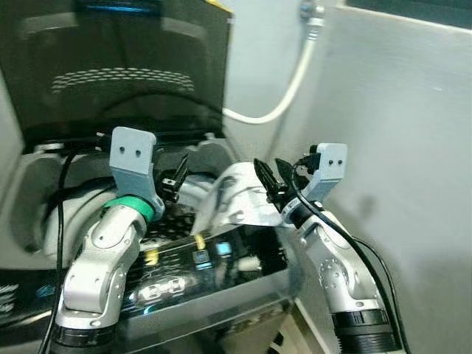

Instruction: Clothes washing

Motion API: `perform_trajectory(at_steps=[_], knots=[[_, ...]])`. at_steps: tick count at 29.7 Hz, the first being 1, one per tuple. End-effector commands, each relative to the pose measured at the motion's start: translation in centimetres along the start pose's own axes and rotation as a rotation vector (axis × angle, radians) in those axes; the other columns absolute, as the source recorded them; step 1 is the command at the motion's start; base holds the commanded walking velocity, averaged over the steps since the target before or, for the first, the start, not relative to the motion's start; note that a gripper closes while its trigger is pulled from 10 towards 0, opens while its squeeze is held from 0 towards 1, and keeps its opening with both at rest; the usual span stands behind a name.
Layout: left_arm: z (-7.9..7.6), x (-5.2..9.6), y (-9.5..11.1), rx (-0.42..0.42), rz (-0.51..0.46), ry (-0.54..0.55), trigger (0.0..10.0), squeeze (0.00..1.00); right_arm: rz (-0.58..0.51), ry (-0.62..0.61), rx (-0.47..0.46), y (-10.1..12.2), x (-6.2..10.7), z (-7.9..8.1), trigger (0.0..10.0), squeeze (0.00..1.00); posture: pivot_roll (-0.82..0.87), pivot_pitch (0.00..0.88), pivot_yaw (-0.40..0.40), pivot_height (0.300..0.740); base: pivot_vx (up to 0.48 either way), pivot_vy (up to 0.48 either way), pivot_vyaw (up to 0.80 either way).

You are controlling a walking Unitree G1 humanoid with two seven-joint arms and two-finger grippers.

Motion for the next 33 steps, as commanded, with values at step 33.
perform_trajectory(at_steps=[33], knots=[[-1.47,0.39,-1.23,0.015,0.037,-0.064,10.0,0.0,0.03,-0.014,0.032,-0.37,1.17,-1.39,10.0,0.0,0.01,0.0,-0.012,0.74,0.0,0.0,-0.8]])
Point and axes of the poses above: a point about 5 cm out from each wrist's last joint towards the gripper, its own x axis pointing back from the gripper into the wrist, its own y axis along the axis of the wrist's last joint, z = x × y, the point moved 3 cm from there along -x, pointing out of the wrist towards the gripper, and after that the axes turned 9 degrees about x, right-handed, at the moved point
